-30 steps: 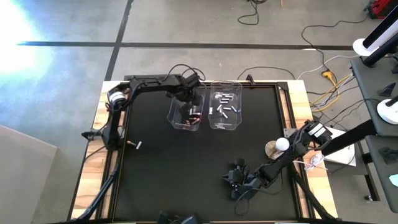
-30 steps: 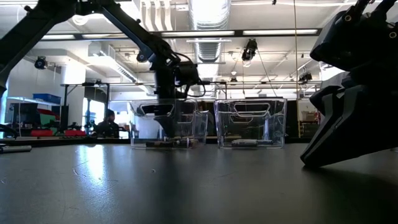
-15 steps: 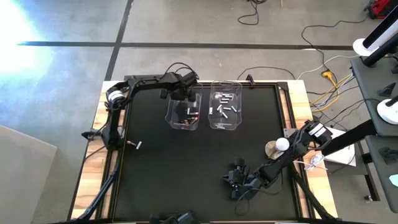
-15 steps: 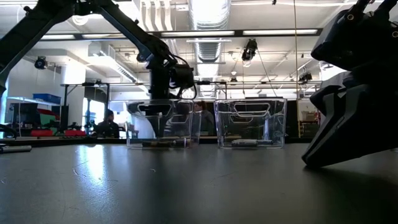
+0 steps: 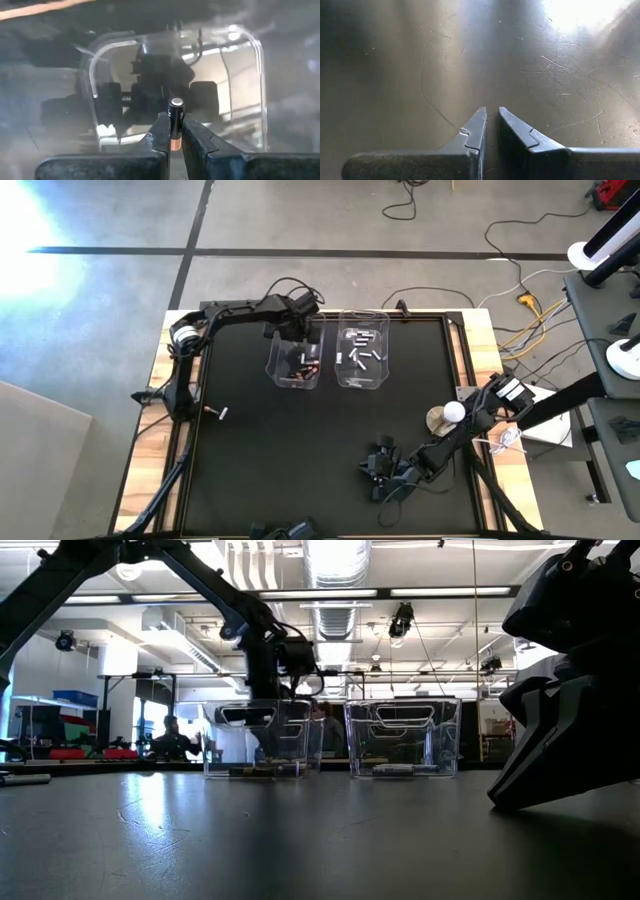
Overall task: Sort batteries
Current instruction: Put the black battery into the left transparent bin, then put the white battery into the right transparent bin
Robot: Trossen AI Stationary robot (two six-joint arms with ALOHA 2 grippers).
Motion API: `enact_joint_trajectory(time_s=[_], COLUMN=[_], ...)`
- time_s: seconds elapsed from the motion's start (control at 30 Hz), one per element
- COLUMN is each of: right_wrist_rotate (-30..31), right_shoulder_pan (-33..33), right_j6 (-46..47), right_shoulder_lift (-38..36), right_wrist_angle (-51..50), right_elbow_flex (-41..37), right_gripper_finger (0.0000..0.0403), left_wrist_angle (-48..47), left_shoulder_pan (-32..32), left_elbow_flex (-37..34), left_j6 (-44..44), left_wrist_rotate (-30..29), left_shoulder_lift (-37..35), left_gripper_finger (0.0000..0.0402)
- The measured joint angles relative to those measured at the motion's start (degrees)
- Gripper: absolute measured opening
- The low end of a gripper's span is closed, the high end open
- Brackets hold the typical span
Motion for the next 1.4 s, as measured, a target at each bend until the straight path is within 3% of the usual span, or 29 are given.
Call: enact_joint_trajectory(time_s=[0.47, 0.87, 1.2, 1.4], right_wrist_rotate=[0.07, 0.30, 0.42, 0.37], right_shoulder_pan=[0.00, 0.00, 0.00, 0.00], right_j6=[-0.08, -0.21, -0.68, -0.59], right_shoulder_lift=[0.00, 0.02, 0.09, 0.09], right_wrist_angle=[0.02, 0.02, 0.00, 0.02], right_elbow_flex=[0.00, 0.00, 0.00, 0.00], right_gripper_finger=[0.0038, 0.0038, 0.0038, 0.0038], left_wrist_angle=[-1.48, -2.24, -15.65, -26.29], left_shoulder_pan=[-1.18, -1.18, -4.50, -11.38], left_elbow_flex=[-0.26, 0.56, 14.57, 21.25], left_j6=[5.83, 7.94, 13.79, 16.32], left_wrist_rotate=[-0.08, -0.31, -2.81, -5.21], left_shoulder_lift=[3.02, 3.13, 0.15, -3.36], left_gripper_finger=[0.0013, 0.0105, 0.0153, 0.0162])
